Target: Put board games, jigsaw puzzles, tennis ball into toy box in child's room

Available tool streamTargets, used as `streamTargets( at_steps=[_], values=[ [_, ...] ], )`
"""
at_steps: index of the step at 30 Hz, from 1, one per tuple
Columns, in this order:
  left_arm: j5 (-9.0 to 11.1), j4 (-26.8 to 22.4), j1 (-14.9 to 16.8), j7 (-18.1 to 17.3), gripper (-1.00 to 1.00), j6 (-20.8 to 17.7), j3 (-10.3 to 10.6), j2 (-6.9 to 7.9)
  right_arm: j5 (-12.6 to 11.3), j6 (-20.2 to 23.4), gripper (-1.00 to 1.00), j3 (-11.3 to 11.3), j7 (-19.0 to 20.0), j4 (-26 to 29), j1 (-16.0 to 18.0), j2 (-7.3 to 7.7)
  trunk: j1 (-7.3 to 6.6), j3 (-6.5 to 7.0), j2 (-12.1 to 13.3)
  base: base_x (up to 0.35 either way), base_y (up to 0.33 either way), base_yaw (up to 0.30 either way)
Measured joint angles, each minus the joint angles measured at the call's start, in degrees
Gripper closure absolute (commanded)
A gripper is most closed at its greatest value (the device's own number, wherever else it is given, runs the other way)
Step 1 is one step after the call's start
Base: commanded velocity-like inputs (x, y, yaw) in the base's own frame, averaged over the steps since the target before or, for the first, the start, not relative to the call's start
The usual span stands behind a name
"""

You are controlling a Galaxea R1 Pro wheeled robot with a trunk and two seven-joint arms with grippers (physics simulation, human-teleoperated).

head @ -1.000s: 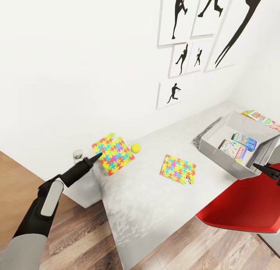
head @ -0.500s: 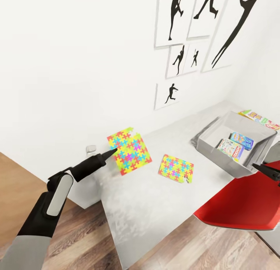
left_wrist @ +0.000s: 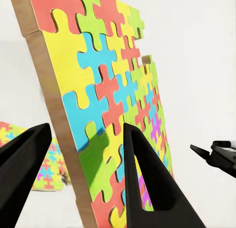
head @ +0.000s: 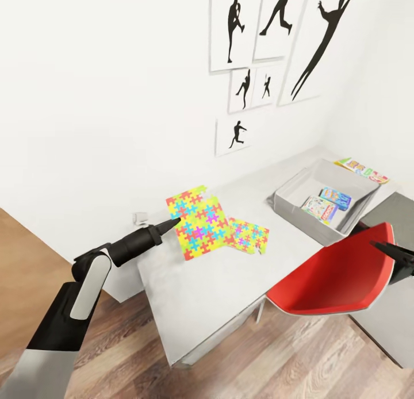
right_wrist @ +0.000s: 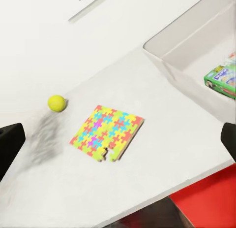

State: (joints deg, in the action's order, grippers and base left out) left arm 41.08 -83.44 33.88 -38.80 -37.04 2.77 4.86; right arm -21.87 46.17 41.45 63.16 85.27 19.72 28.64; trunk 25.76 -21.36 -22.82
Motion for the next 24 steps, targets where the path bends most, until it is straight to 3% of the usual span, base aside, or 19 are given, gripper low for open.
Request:
streamTargets(
  at_steps=[10,19,24],
  values=[
    [0.0,-0.8,0.0,0.1,1.00,-0.3,0.3,-1.43,0.0,0.8,-1.00,0.0,0.0,0.0,0.0,0.00,-0.01,0.84,0.0,-0.054,-0.026,-0.107],
    [0.0,-1.1,0.0,0.5,1.00,-0.6,0.5,-3.04,0.0,7.1,-1.00,0.1,-0.2,0.0,0.0,0.00,-0.01,1.56,0.0,-0.010,-0.005,-0.182],
    [0.1,-1.2,0.1,2.3,1.00,-0.7,0.6,-5.20,0.1,8.6,-1.00,0.0,-0.5,0.0,0.0,0.00,-0.01,1.93,0.0,-0.003,-0.001,-0.205]
  ],
)
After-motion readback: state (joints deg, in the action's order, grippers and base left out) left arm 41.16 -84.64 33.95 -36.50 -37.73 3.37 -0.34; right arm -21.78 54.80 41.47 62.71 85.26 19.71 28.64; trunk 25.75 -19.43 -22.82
